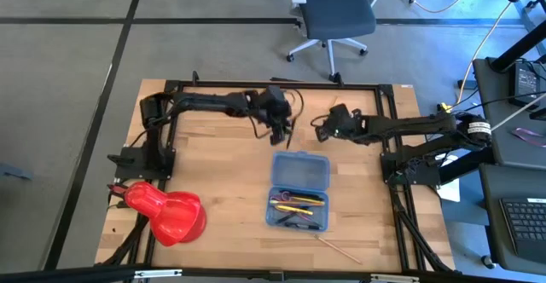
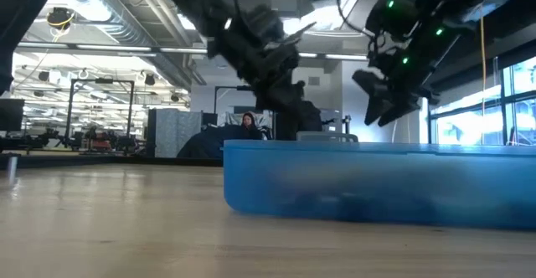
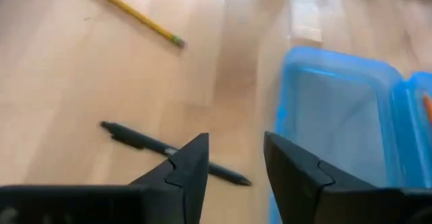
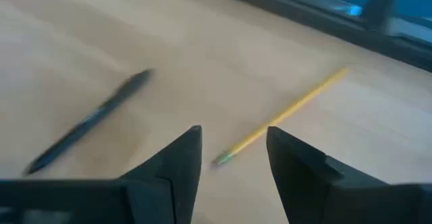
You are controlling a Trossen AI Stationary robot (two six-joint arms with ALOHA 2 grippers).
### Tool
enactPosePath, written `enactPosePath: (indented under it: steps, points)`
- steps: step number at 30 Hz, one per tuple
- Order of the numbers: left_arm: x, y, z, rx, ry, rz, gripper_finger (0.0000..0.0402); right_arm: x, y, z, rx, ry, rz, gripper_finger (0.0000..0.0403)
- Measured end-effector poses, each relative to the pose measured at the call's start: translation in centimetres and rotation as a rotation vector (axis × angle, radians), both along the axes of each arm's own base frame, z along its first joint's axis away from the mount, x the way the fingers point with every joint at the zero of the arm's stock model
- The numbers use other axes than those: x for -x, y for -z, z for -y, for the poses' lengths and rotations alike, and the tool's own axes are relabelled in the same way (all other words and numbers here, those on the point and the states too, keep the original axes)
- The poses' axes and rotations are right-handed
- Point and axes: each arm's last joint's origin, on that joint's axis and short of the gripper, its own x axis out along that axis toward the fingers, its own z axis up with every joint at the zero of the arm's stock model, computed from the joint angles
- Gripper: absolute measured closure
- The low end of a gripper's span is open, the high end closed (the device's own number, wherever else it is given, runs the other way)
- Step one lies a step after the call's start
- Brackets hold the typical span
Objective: Pick & place school supplies into a supply box
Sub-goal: Put the top right yellow pencil into the blue supply box
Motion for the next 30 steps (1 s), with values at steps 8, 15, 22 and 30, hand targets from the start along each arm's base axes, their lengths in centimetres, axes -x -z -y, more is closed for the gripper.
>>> enactPosePath:
  steps: [8,15,22,30]
  points:
    - [1.6,0.8,-3.7,0.08,0.027,0.142,0.0268,-0.1,0.6,2.2,0.014,0.072,0.009,0.0231]
    - [1.6,0.7,-3.8,0.035,0.053,0.16,0.0266,-0.7,1.7,2.2,-0.048,0.177,0.071,0.0231]
    - [1.8,0.7,-4.1,-0.022,0.084,0.165,0.0269,-2.2,5.6,2.3,-0.107,0.236,0.025,0.0231]
    - [1.7,0.6,-4.1,-0.055,0.11,0.174,0.0266,-2.6,8.3,2.4,-0.157,0.317,0.015,0.0231]
